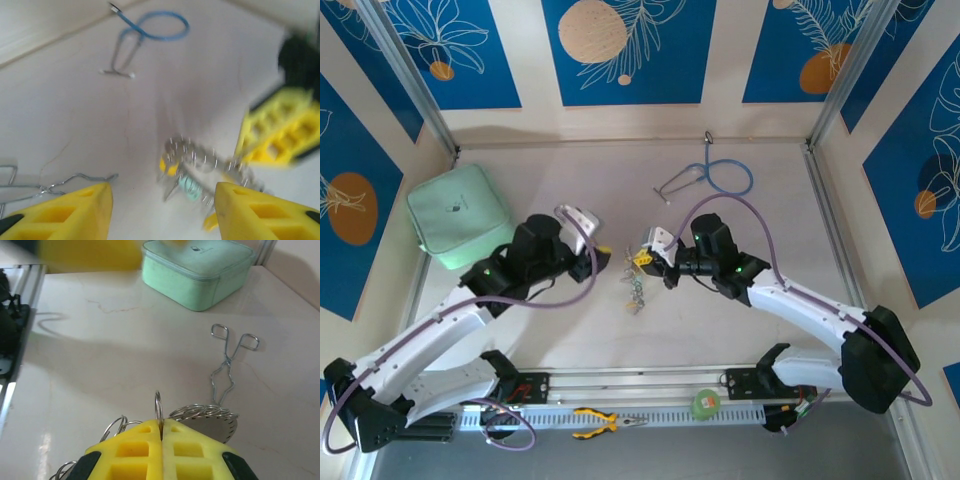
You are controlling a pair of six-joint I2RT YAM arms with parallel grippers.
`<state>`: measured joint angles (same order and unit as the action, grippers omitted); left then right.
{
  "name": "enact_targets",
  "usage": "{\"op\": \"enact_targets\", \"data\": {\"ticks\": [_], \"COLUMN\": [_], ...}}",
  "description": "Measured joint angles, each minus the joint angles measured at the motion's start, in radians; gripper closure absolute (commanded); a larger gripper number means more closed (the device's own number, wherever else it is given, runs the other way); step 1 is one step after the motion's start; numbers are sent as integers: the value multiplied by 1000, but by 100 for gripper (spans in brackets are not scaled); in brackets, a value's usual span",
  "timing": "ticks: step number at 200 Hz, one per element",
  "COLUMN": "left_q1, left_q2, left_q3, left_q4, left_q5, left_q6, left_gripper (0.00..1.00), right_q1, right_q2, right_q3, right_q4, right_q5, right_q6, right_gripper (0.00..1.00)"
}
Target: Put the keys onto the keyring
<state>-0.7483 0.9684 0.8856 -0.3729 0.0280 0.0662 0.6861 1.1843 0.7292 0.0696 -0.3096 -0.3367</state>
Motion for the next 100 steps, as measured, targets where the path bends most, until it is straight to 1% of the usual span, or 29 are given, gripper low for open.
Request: {"op": "enact_targets", "data": {"ticks": [18, 45, 59, 76, 100], "left_q1": [0, 0, 0, 0, 0], "left_q2": [4, 53, 69, 77, 80], "left_q3": [-93, -110, -119, -130, -133], "left_q4": [38, 92, 138, 183, 228], "left_q5": [85, 206, 251, 286, 324], "left_q6": [203, 397, 460, 513, 546], "left_gripper": [55, 63, 66, 66, 65], "right_q1": [-5, -5, -5, 1, 16], "right_q2": [-6, -10, -10, -10, -10], "right_q3": [50, 98, 117, 147, 180], "right_q4": [-99, -222, -284, -359, -417], "right_q5": [-37, -55, -53, -42, -27], "right_q6": [-36, -92, -122, -156, -186], "right_gripper": [100, 100, 100, 100, 100]}}
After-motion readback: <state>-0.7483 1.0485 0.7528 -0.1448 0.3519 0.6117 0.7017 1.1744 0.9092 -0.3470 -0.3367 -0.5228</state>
